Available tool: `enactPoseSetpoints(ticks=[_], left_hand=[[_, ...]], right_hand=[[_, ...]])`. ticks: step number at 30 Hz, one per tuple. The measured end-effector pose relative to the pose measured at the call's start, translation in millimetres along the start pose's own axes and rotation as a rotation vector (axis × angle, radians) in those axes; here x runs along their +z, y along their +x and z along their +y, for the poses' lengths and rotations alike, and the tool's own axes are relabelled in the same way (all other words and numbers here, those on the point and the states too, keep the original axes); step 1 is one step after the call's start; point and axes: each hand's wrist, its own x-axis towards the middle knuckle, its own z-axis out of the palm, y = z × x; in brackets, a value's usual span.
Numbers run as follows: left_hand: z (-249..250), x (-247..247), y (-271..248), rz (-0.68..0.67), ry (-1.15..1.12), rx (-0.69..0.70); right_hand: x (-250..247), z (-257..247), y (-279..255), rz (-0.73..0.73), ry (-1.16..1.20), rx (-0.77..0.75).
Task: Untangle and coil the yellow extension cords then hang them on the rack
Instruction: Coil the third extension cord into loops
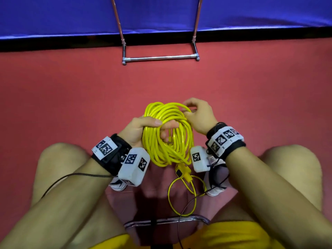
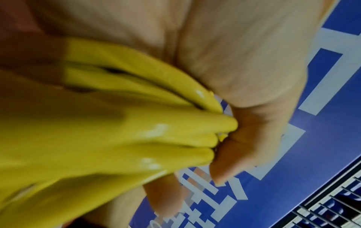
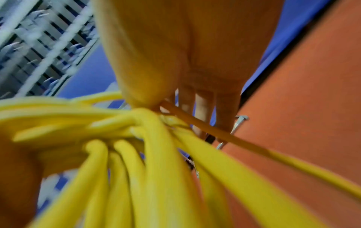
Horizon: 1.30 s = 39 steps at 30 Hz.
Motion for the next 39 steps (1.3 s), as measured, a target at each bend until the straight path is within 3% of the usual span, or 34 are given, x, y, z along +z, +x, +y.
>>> enactPoseSetpoints(ticks=[2, 4, 6, 9, 12, 14, 17, 20, 24, 26, 29, 33, 37, 39], left_hand=[[0.7, -1.5, -2.8, -0.009, -0.037, -0.007], [-0.3, -1.2, -4.4, -0.006, -0.075, -0.023], [1.8, -0.5, -7.0, -0.025, -0.094, -0.013], [15.3, -4.9, -11.4, -0.044, -0.181, 0.16], [31.0, -11.6, -10.5, -0.038, -0.389, 0.309], [37.8, -14.0, -10.0, 0.01, -0.425, 0.405], [46.3, -20.6, -4.7, 0.093, -0.61, 0.462], [52.1, -27.5, 3.8, 0.281, -0.616, 0.499], [49.5, -36.4, 21.5, 0.492, -0.449, 0.538], [44.6, -39.4, 28.4, 0.623, -0.278, 0.557], [31.5, -37.8, 30.5, 0.701, 0.07, 0.575], [21.8, -31.3, 27.9, 0.788, 0.547, 0.607], [22.2, -31.4, 29.1, 0.863, 0.837, 0.622], [19.3, -32.9, 31.0, 0.787, 0.943, 0.581]], right_hand=[[3.5, 1.1, 3.0, -0.133, 0.254, 0.098], [2.1, 0.8, 2.7, -0.229, 0.348, 0.154], [1.2, 16.5, 5.0, -0.268, 0.273, 0.144], [6.3, 47.8, 1.4, -0.383, 0.015, 0.137], [15.9, 46.7, -13.7, -0.455, 0.105, 0.281], [27.0, 45.0, -26.6, -0.56, 0.08, 0.382], [38.2, 59.3, -42.3, -0.716, -0.141, 0.388], [45.0, 47.9, -52.3, -0.736, -0.029, 0.36], [41.8, 7.5, -52.3, -0.592, 0.124, 0.213], [36.3, -10.0, -51.0, -0.6, 0.118, 0.137], [26.3, -27.0, -52.5, -0.709, 0.002, 0.077], [12.3, -28.8, -47.3, -0.798, -0.001, 0.201], [-0.9, -39.5, -39.6, -0.808, 0.47, 0.469], [-8.4, -48.3, -36.2, -0.838, 0.665, 0.472]])
